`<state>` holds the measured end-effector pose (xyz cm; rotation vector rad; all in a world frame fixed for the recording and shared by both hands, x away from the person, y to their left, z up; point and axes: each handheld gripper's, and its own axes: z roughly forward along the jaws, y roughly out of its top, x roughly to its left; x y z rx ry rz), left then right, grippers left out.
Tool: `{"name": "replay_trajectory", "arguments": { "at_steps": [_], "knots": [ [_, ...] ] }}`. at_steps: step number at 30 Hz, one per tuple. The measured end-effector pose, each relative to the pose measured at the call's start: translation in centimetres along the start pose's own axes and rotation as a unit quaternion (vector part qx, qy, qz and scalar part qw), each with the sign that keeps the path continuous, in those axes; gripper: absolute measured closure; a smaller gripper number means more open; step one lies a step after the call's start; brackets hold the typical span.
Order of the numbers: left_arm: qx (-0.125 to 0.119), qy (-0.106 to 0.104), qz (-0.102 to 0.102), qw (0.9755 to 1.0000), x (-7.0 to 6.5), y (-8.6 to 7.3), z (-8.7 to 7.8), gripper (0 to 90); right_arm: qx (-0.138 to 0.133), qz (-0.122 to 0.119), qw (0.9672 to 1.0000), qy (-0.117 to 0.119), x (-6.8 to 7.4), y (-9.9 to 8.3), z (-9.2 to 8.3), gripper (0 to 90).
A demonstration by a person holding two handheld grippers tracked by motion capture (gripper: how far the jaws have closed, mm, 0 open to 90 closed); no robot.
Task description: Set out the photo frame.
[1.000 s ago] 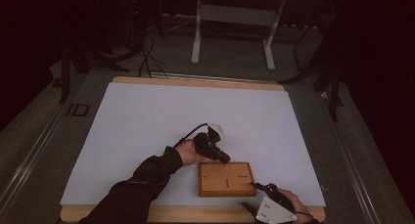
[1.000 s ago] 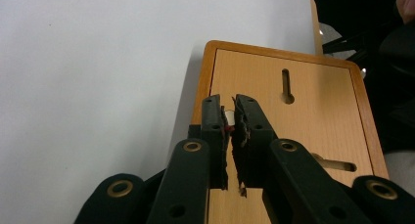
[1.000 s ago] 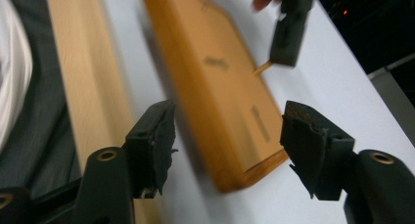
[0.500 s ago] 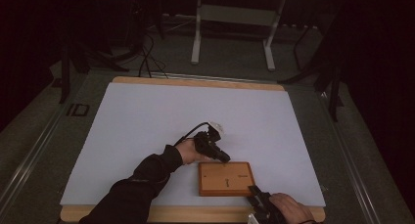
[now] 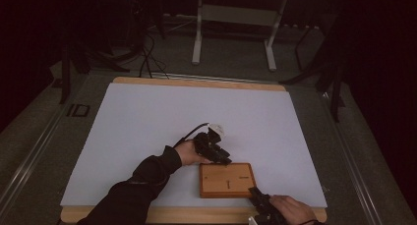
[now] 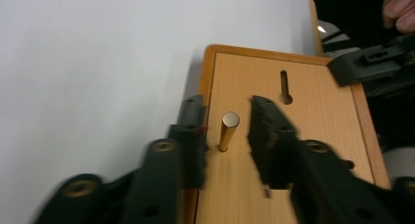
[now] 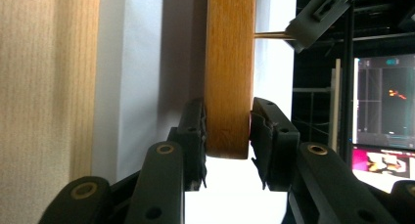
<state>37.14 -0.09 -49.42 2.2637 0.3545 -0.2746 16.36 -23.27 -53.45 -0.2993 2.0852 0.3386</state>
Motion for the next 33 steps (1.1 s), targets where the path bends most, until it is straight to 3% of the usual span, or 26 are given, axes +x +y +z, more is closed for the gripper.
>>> {"name": "replay_trajectory", "arguments": {
  "at_steps": [5, 7, 9, 11, 15, 19, 21, 24, 26, 28, 32, 33],
  "knots": [
    [-0.027, 0.037, 0.006, 0.999, -0.8, -0.2, -2.1, 41.9, -0.009, 0.017, 0.9994, 0.028, -1.4, -0.2, -0.1, 67.5],
    [-0.046, 0.041, 0.003, 0.9981, -0.9, -0.4, -3.1, 35.5, -0.012, 0.024, 0.9988, 0.041, -2.1, -0.3, -0.1, 67.5],
    [-0.061, 0.028, 0.003, 0.9978, -1.0, -0.8, -4.1, 27.8, -0.016, 0.036, 0.9977, 0.055, -2.9, -0.4, -0.1, 67.4],
    [-0.075, 0.043, -0.004, 0.9962, -1.1, -1.1, -5.0, 21.5, -0.023, 0.05, 0.996, 0.071, -3.7, -0.4, 0.0, 67.4],
    [-0.105, 0.079, 0.002, 0.9913, -1.5, -1.9, -6.5, 15.9, -0.033, 0.068, 0.9915, 0.105, -5.4, -0.6, 0.2, 67.4],
    [-0.118, 0.12, 0.019, 0.9856, -2.2, -2.9, -7.9, 14.2, -0.037, 0.08, 0.9874, 0.132, -6.8, -0.9, 0.5, 67.6],
    [-0.126, 0.135, 0.016, 0.9828, -2.4, -3.5, -8.6, 12.0, -0.04, 0.084, 0.9851, 0.145, -7.5, -1.1, 0.7, 67.7],
    [-0.139, 0.154, 0.01, 0.9783, -2.7, -4.6, -9.5, 9.0, -0.046, 0.092, 0.9825, 0.155, -8.3, -1.3, 0.9, 68.3],
    [-0.14, 0.178, 0.016, 0.9739, -3.0, -5.4, -10.0, 9.0, -0.049, 0.1, 0.9814, 0.157, -8.9, -1.5, 1.0, 68.8],
    [-0.141, 0.187, 0.016, 0.972, -3.4, -6.1, -10.5, 8.8, -0.051, 0.103, 0.9807, 0.158, -9.5, -1.6, 1.2, 69.6],
    [-0.152, 0.198, 0.01, 0.9683, -4.0, -7.6, -11.3, 8.1, -0.058, 0.121, 0.974, 0.182, -11.0, -2.0, 1.9, 69.8],
    [-0.152, 0.198, 0.01, 0.9683, -4.0, -7.6, -11.3, 8.1, -0.058, 0.121, 0.974, 0.182, -11.0, -2.0, 1.9, 69.8]
  ]
}}
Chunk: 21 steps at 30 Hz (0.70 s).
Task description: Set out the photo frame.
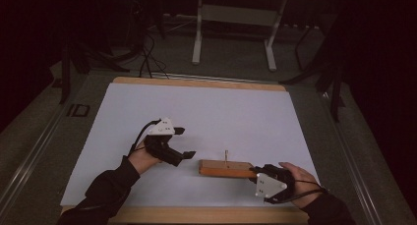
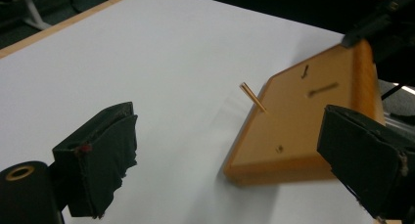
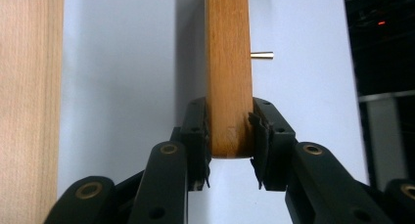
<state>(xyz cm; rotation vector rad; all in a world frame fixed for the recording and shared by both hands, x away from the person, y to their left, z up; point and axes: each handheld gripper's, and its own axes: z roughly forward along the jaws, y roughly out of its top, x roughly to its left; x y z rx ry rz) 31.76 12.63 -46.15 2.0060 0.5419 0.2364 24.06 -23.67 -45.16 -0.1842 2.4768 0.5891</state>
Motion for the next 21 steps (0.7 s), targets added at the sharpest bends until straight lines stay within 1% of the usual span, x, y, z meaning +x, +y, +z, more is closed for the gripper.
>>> {"name": "replay_trajectory", "arguments": {
  "at_steps": [1, 2, 4, 6, 8, 11, 14, 16, 19, 21],
  "knots": [
    [-0.002, 0.007, -0.011, 0.9999, 0.0, -0.7, -0.5, 8.1, -0.002, 0.004, 1.0, 0.005, -0.4, -0.1, 0.0, 69.7],
    [-0.004, 0.011, -0.015, 0.9998, 0.0, -1.1, -0.7, 8.1, -0.009, 0.017, 0.9997, 0.018, -1.2, -0.2, 0.1, 69.6],
    [-0.006, 0.017, -0.021, 0.9996, -0.1, -1.8, -1.0, 8.1, -0.014, 0.028, 0.9991, 0.028, -2.0, -0.4, 0.2, 69.4],
    [-0.006, 0.021, -0.024, 0.9995, -0.2, -2.3, -1.3, 8.1, -0.019, 0.034, 0.9986, 0.036, -2.7, -0.6, 0.3, 69.3],
    [-0.007, 0.018, -0.031, 0.9993, -0.3, -2.8, -1.3, 8.1, -0.022, 0.04, 0.9981, 0.043, -3.4, -0.7, 0.5, 69.1],
    [-0.01, 0.02, -0.035, 0.9991, -0.6, -3.4, -1.2, 8.1, -0.023, 0.061, 0.9961, 0.059, -4.4, -0.9, 0.7, 68.8],
    [-0.01, 0.03, -0.029, 0.9991, -0.9, -3.9, -0.8, 8.1, -0.026, 0.082, 0.9936, 0.074, -5.6, -1.2, 1.1, 68.2],
    [-0.021, 0.034, -0.024, 0.9989, -1.1, -4.1, -0.7, 8.1, -0.024, 0.093, 0.9921, 0.081, -6.5, -1.3, 1.5, 67.7],
    [-0.036, 0.038, -0.026, 0.9983, -1.2, -4.5, -0.5, 8.1, -0.021, 0.105, 0.9901, 0.091, -7.7, -1.5, 2.1, 67.0],
    [-0.039, 0.042, -0.027, 0.998, -1.2, -4.9, -0.3, 8.1, -0.023, 0.109, 0.9892, 0.095, -8.3, -1.6, 2.5, 66.8]
  ]
}}
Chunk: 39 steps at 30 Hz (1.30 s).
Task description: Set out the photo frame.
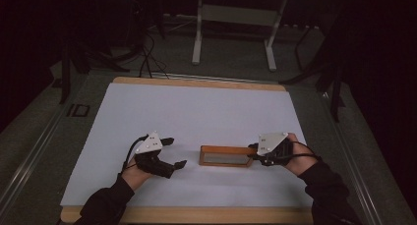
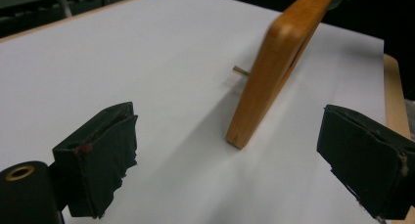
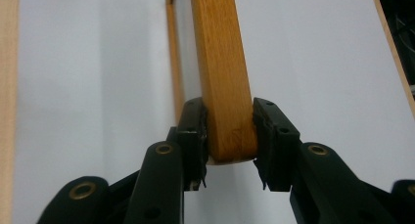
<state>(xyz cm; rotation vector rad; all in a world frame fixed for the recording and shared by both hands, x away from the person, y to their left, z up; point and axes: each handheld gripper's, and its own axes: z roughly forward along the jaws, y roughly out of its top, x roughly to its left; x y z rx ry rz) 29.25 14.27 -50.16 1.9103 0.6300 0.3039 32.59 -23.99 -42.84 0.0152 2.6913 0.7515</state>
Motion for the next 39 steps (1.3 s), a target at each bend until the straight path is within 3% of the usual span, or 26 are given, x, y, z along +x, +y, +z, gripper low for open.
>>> {"name": "replay_trajectory", "arguments": {
  "at_steps": [4, 10, 16, 22, 26, 34, 36, 39],
  "knots": [
    [0.004, -0.002, -0.005, 1.0, 0.1, -0.6, 0.4, 8.1, -0.001, 0.016, 0.9998, 0.009, -1.3, -0.1, 0.5, 66.2],
    [0.005, -0.008, -0.009, 0.9999, 0.2, -1.0, 0.7, 8.1, 0.004, 0.022, 0.9997, 0.012, -2.5, 0.1, 1.0, 65.1],
    [0.009, -0.014, -0.008, 0.9998, 0.3, -1.3, 1.0, 8.1, 0.002, 0.051, 0.9983, 0.028, -3.8, -0.1, 1.5, 63.6],
    [0.009, -0.016, -0.01, 0.9998, 0.3, -1.4, 1.0, 8.1, 0.005, 0.06, 0.998, 0.016, -4.5, -0.2, 2.4, 58.2],
    [0.008, -0.015, -0.01, 0.9998, 0.3, -1.5, 1.0, 8.1, -0.004, 0.08, 0.9965, 0.021, -5.1, -0.5, 2.8, 56.8],
    [0.011, -0.014, -0.011, 0.9998, 0.4, -1.6, 1.0, 8.1, -0.008, 0.089, 0.9958, 0.017, -5.3, -0.7, 3.1, 53.8],
    [0.012, -0.014, -0.01, 0.9998, 0.3, -1.6, 1.0, 8.1, -0.004, 0.102, 0.9947, 0.014, -5.2, -0.6, 3.2, 53.3],
    [0.011, -0.015, -0.012, 0.9997, 0.3, -1.7, 1.0, 8.1, 0.005, 0.124, 0.9923, 0.009, -4.9, -0.5, 3.2, 40.9]
  ]
}}
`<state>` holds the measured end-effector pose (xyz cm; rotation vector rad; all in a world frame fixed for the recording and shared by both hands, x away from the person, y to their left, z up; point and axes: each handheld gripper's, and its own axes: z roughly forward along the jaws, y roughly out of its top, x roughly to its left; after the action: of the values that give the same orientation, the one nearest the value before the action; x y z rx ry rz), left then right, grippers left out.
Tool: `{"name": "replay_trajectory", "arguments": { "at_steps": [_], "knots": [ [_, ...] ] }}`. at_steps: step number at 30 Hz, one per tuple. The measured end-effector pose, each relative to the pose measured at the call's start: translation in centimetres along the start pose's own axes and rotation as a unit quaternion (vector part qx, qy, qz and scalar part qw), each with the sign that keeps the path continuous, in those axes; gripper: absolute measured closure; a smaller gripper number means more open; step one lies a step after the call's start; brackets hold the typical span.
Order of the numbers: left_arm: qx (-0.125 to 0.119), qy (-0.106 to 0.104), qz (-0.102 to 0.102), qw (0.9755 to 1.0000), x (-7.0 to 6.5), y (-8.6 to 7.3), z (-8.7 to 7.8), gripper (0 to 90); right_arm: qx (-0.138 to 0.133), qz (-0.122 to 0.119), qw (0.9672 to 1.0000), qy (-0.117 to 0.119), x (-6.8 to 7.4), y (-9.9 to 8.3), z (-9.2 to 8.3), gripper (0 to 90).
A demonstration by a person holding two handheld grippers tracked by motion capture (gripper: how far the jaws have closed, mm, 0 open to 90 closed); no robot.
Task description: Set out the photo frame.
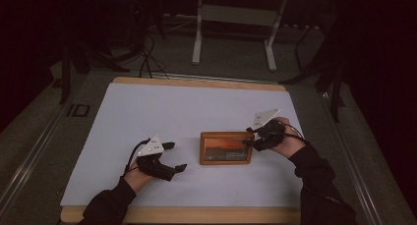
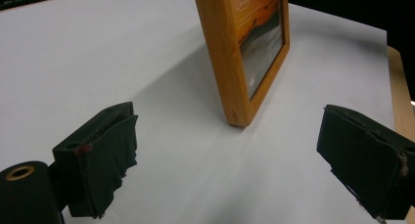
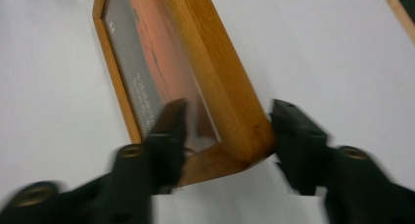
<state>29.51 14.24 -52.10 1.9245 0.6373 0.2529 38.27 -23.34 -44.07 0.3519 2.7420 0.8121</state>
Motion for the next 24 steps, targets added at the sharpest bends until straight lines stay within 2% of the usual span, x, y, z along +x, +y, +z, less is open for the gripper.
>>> {"name": "replay_trajectory", "arguments": {
  "at_steps": [3, 6, 11, 13, 14, 15, 16, 18, 24],
  "knots": [
    [0.001, 0.0, 0.0, 1.0, 0.0, 0.0, 0.0, 8.1, -0.001, 0.006, 1.0, -0.004, 0.3, -0.2, -0.1, 38.9],
    [0.0, -0.001, 0.001, 1.0, 0.0, 0.0, 0.0, 8.1, -0.017, 0.015, 0.9997, -0.011, 0.5, -0.4, -0.3, 36.0],
    [0.001, 0.0, 0.003, 1.0, -0.1, 0.0, 0.0, 8.1, -0.028, 0.033, 0.9986, -0.029, 0.8, -1.2, -0.7, 25.7],
    [-0.001, -0.001, 0.005, 1.0, -0.1, 0.0, 0.0, 8.1, -0.045, 0.047, 0.9976, -0.024, 0.9, -1.6, -0.9, 21.5],
    [-0.001, -0.001, 0.005, 1.0, -0.1, 0.0, 0.0, 8.1, -0.045, 0.047, 0.9976, -0.024, 0.9, -1.6, -0.9, 21.5],
    [-0.001, 0.0, 0.008, 1.0, -0.2, 0.0, -0.1, 8.1, -0.05, 0.054, 0.9969, -0.027, 1.1, -1.8, -1.0, 20.2],
    [-0.003, 0.0, 0.005, 1.0, -0.2, -0.1, -0.1, 8.1, -0.069, 0.068, 0.9951, -0.022, 1.4, -2.4, -1.2, 17.1],
    [-0.003, 0.0, 0.006, 1.0, -0.2, -0.1, -0.1, 8.1, -0.081, 0.08, 0.9932, -0.024, 1.8, -3.0, -1.3, 14.5],
    [-0.006, -0.003, 0.009, 0.9999, -0.3, 0.0, -0.2, 8.1, -0.122, 0.106, 0.9862, -0.035, 2.9, -5.0, -1.4, 13.8]
  ]
}}
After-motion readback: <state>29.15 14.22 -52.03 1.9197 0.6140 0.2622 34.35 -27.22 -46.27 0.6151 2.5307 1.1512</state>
